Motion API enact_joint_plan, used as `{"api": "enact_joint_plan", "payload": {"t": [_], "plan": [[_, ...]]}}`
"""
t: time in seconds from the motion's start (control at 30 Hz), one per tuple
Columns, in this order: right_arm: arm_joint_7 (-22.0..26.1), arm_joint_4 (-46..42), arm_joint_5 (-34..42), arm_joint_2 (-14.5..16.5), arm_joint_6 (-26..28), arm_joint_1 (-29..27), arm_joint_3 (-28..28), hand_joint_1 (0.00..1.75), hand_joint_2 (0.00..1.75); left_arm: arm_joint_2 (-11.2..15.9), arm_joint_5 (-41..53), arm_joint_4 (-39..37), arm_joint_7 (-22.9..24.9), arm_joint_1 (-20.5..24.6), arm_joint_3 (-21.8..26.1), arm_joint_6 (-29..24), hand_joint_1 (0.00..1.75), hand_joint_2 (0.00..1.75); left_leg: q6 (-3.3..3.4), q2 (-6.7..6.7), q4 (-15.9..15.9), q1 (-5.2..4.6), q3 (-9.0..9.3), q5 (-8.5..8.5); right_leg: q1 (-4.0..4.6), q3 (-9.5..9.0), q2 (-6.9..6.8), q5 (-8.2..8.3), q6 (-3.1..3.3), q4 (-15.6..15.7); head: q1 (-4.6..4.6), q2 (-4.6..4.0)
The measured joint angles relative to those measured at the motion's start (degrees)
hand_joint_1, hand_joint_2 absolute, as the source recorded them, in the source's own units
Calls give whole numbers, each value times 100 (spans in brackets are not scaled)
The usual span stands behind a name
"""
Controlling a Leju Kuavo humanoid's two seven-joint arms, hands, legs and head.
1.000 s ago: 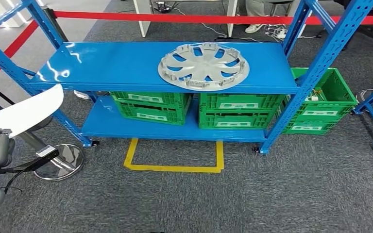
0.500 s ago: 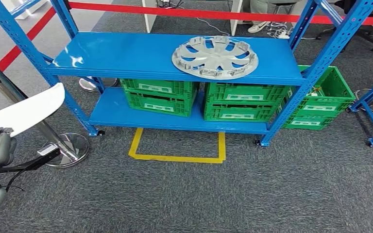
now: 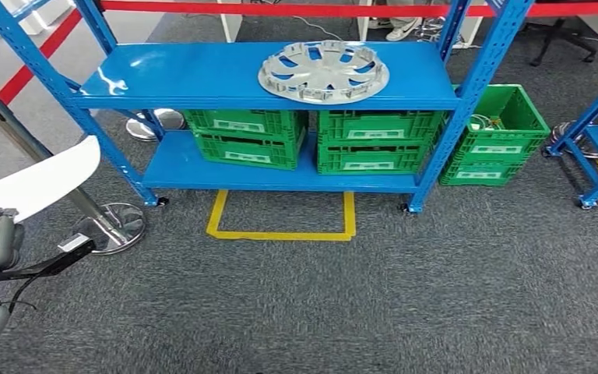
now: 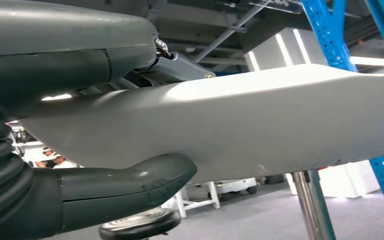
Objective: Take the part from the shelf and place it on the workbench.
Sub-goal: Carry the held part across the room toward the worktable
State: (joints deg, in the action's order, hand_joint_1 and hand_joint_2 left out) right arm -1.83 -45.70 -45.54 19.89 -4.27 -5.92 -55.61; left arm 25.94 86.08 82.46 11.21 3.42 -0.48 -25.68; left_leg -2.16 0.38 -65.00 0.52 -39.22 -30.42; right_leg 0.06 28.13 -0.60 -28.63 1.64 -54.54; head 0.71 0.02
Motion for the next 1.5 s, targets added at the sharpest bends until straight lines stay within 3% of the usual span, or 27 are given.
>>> {"api": "enact_joint_plan", "payload": {"t": [0.03, 0.07, 0.1, 0.17, 0.23, 0.27, 0.3, 0.37, 0.43, 0.53, 0.57, 0.6, 0.63, 0.73, 0.8, 0.9, 1.2, 1.5], "plan": [[-7, -10, 10, 0, 3, -12, 28, 0, 0, -1, -1, 2, 2, -4, -1, 9, 175, 175, -22, 0, -374, 9, -33, -203, 4, 83, -3, 78, 3, -10, 12, 1], [-15, -19, 19, 0, 6, -18, 51, 0, 0, -2, -1, 3, 2, -9, -3, 17, 175, 175, -37, 0, -652, 16, -21, -257, 6, 174, -4, 152, -1, -26, 15, 1], [-22, -25, 24, 0, 8, -24, 69, 0, 0, -3, -1, 5, 2, -13, -4, 26, 175, 175, -45, 0, -762, 19, 65, -179, 7, 279, -3, 220, -13, -53, 22, 1], [-31, -34, 32, 0, 12, -35, 102, 0, 0, -2, -1, 18, 3, -14, -4, 32, 175, 175, -31, -2, -373, 22, 498, 121, 3, 490, -1, 326, -47, -136, 28, 1], [-35, -51, 44, 0, 16, -46, 141, 0, 0, 0, -6, 47, 6, -11, -2, 45, 175, 175, 20, -10, 438, 9, 1088, 135, 18, 641, 1, 402, -91, -227, 29, 1], [-37, -64, 51, 0, 19, -49, 163, 0, 0, 0, -20, 61, 7, -9, -2, 58, 175, 175, 54, -15, 737, 0, 1266, 60, 27, 692, 2, 439, -117, -256, 30, 1], [-40, -77, 58, 0, 22, -53, 185, 0, 0, 0, -76, 73, -2, -9, -1, 91, 175, 175, 91, -18, 906, -14, 1342, -6, 32, 732, 2, 481, -146, -270, 30, 1], [-52, -102, 67, 0, 29, -74, 218, 0, 0, -10, -300, 81, -46, -10, 1, 192, 175, 175, 178, -9, 965, -19, 1285, 19, 25, 793, 6, 536, -213, -286, 33, 1], [-61, -121, 72, 0, 37, -107, 239, 0, 0, -33, -505, 90, -95, -8, 1, 277, 175, 175, 274, 8, 977, -6, 1204, 119, 10, 926, 28, 327, -279, -521, 15, 1], [-70, -136, 74, 0, 49, -126, 264, 0, 0, -74, -599, 102, -118, -8, -1, 369, 175, 175, 326, 16, 969, -10, 1019, 281, -5, 1319, 50, -377, -349, -1615, -12, 1], [-80, -145, 74, 0, 55, -131, 278, 0, 0, -88, -649, 103, -119, -9, -2, 428, 175, 175, 323, 16, 963, -14, 953, 332, -6, 1368, 50, -502, -359, -1873, -11, 1], [-96, -161, 78, 0, 66, -139, 298, 0, 0, -103, -719, 106, -121, -10, -2, 493, 175, 175, 316, 16, 957, -17, 897, 374, -7, 1301, 50, -514, -360, -1903, -11, 1], [-116, -183, 87, 0, 80, -153, 326, 0, 0, -118, -796, 115, -123, -11, -3, 552, 175, 175, 306, 15, 951, -19, 850, 410, -7, 1107, 50, -430, -350, -1694, -11, 1], [-167, -265, 130, 0, 113, -194, 424, 0, 0, -152, -935, 174, -130, -6, -3, 632, 175, 175, 255, 15, 917, -35, 758, 480, 3, 267, 54, -98, -268, -458, -7, 1], [-175, -303, 149, 1, 124, -210, 474, 0, 0, -165, -958, 209, -137, 5, -2, 646, 175, 175, 244, 18, 879, -55, 711, 505, 10, 74, 57, -55, -230, -126, 0, 1], [-208, -332, 222, 3, 129, -256, 533, 0, 0, -174, -967, 254, -150, 15, 0, 652, 175, 175, 290, 17, 866, -55, 675, 546, 21, 101, 53, -10, -227, -135, 3, 1], [-246, -411, 345, 7, 133, -306, 675, 0, 0, -177, -967, 307, -151, 23, 2, 653, 175, 175, 174, 15, 890, -34, 620, 628, 46, 192, 51, 23, -169, -193, 2, 1], [-234, -411, 349, 7, 134, -309, 687, 0, 0, -175, -829, 307, -108, 20, 2, 649, 175, 175, 159, 14, 884, -36, 586, 638, 44, 217, 48, 39, -151, -198, -1, 1]]}}
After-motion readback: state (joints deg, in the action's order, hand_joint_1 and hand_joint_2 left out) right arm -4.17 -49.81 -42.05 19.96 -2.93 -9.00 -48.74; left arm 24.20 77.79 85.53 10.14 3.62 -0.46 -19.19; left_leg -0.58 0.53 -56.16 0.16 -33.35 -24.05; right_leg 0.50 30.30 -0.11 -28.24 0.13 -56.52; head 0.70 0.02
